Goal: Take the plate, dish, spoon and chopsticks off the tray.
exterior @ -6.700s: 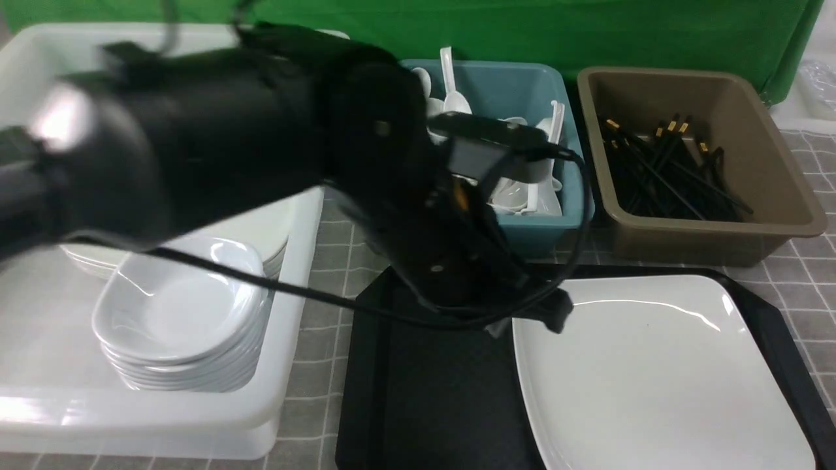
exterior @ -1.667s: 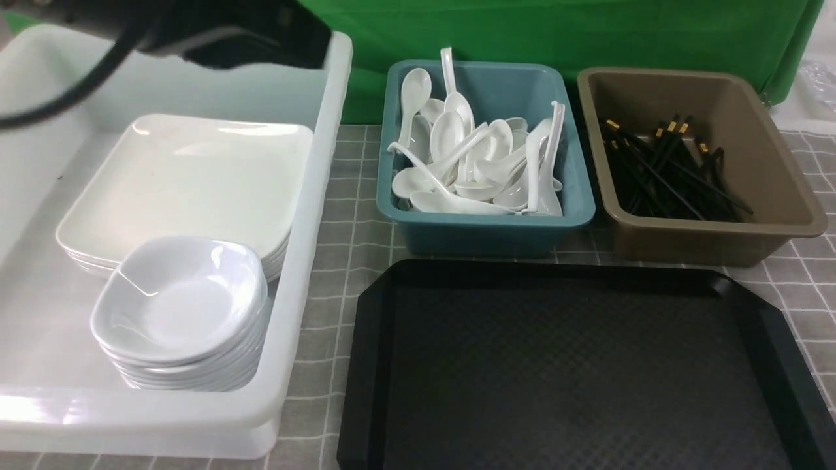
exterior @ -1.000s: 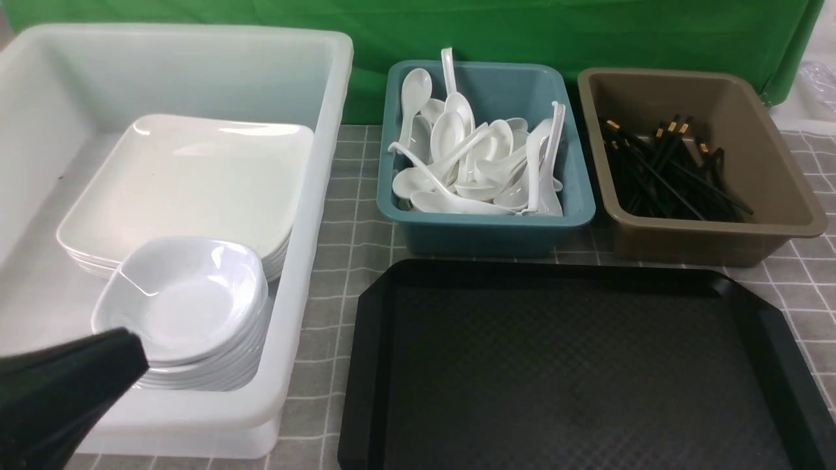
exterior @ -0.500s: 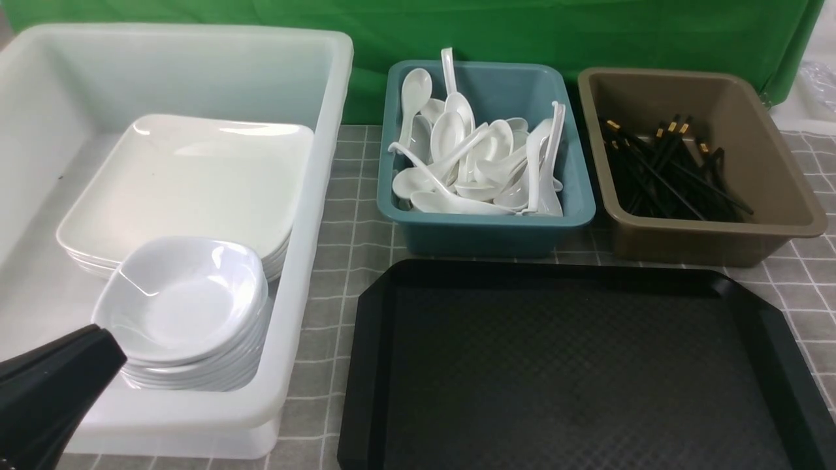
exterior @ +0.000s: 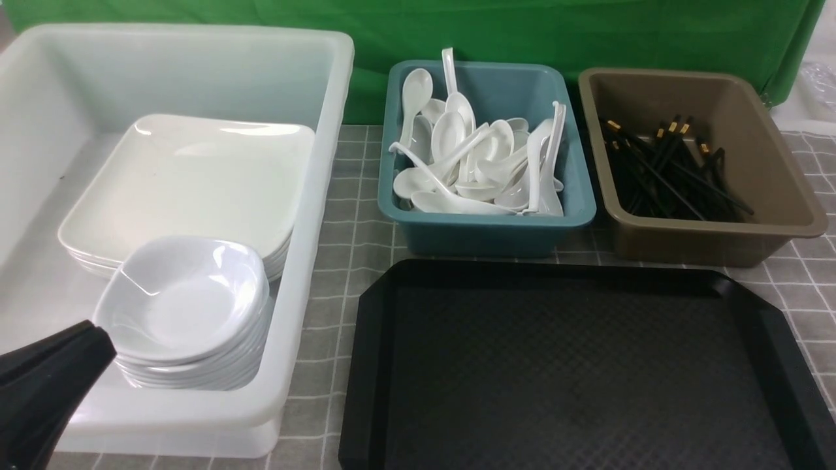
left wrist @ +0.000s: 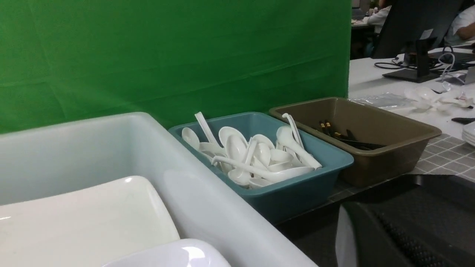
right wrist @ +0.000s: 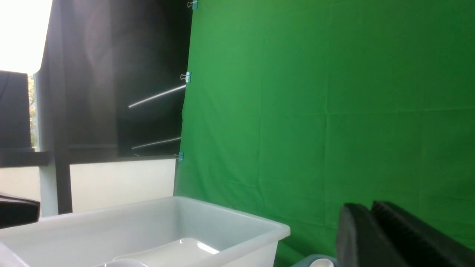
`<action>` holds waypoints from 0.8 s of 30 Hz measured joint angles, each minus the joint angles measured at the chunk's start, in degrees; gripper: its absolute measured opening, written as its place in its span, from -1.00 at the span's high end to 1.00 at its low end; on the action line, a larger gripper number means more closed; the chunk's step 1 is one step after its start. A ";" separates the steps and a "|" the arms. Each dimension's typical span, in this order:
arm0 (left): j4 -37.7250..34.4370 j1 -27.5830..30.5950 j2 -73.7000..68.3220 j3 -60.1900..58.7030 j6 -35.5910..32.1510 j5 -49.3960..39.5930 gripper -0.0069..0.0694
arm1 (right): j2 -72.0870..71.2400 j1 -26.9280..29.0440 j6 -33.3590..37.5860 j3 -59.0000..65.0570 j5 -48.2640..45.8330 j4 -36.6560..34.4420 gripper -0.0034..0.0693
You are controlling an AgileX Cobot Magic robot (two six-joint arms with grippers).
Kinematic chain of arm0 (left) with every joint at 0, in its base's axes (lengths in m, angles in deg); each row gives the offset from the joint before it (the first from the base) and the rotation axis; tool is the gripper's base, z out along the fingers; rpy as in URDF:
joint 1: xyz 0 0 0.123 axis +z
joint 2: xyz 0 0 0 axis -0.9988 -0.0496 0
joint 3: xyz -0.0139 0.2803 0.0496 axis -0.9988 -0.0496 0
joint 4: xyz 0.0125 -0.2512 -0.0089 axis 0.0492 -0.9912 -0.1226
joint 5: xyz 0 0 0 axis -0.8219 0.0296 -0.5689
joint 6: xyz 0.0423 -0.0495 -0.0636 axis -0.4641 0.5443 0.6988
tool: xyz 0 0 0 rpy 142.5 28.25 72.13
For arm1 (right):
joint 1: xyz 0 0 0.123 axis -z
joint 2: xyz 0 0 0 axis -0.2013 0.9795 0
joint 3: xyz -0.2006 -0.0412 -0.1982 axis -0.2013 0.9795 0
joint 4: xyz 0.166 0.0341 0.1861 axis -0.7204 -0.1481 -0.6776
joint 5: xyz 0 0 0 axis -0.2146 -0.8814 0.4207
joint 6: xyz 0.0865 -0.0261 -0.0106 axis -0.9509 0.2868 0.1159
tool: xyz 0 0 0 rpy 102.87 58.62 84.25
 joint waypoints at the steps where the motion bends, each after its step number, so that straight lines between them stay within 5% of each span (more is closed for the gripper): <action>1: -0.68 0.60 0.05 0.00 -0.10 0.00 0.81 | 0.00 0.00 0.00 0.00 0.00 0.00 0.66; 12: -9.43 25.95 5.67 -9.69 0.27 3.14 0.81 | 0.00 0.00 0.00 0.00 -0.01 0.00 0.63; 24: -8.51 29.00 11.82 -14.01 -0.92 -5.91 0.81 | 0.00 0.00 0.00 0.00 -0.01 0.00 0.55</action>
